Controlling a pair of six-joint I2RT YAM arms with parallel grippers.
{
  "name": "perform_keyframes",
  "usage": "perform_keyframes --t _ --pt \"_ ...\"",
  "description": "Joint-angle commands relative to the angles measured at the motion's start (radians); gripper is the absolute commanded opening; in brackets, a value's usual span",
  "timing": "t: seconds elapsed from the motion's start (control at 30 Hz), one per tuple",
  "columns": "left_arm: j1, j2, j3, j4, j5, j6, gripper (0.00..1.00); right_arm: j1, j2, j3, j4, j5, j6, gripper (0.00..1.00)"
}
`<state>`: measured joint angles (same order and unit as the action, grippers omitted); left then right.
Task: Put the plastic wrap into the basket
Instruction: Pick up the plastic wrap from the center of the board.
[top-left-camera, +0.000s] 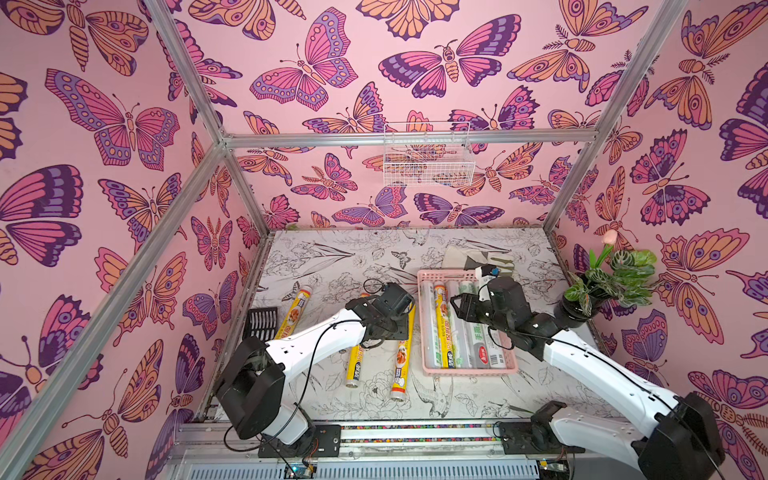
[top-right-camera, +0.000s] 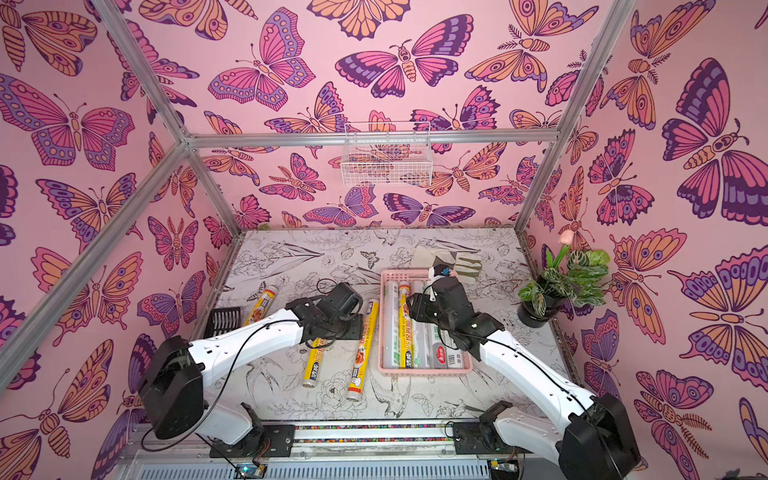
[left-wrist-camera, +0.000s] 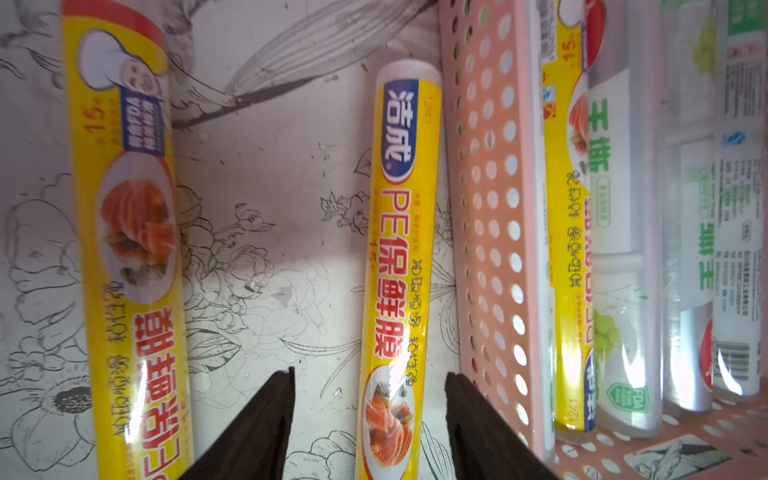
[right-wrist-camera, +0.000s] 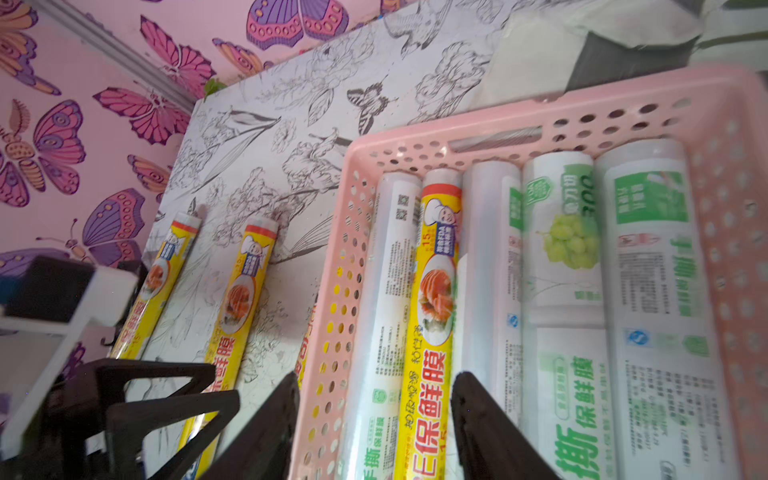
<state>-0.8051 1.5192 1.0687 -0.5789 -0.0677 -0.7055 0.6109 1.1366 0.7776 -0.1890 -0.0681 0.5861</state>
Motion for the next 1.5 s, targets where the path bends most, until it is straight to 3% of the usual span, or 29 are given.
perform_keyframes --t 0.0,0.17,0.47,0.93,1.07,1.2,1.47 --pt "0.007 0.05 -0.014 0.041 0.095 0.016 0.65 0.022 0.052 0.015 0.019 -0.123 -0.046 0.6" --pt "0.015 0.117 -0.02 0.06 0.134 -0.003 0.69 0.084 0.126 0.069 -0.05 -0.111 -0.085 0.59" --pt "0.025 0.203 -0.015 0.076 0.158 0.01 0.72 0.092 0.16 0.072 -0.053 -0.093 -0.072 0.6" --pt "0.026 0.28 -0.004 0.045 0.153 0.014 0.65 0.092 0.176 0.077 -0.056 -0.071 -0.07 0.61" --pt "0.025 0.286 0.002 0.021 0.12 0.015 0.6 0.092 0.173 0.08 -0.059 -0.062 -0.073 0.61" --pt "0.025 0.263 0.015 -0.001 0.102 0.02 0.5 0.091 0.168 0.08 -0.063 -0.054 -0.077 0.62" --pt "0.026 0.115 0.034 -0.018 0.038 -0.008 0.36 0.09 0.105 0.064 -0.066 0.02 -0.069 0.62"
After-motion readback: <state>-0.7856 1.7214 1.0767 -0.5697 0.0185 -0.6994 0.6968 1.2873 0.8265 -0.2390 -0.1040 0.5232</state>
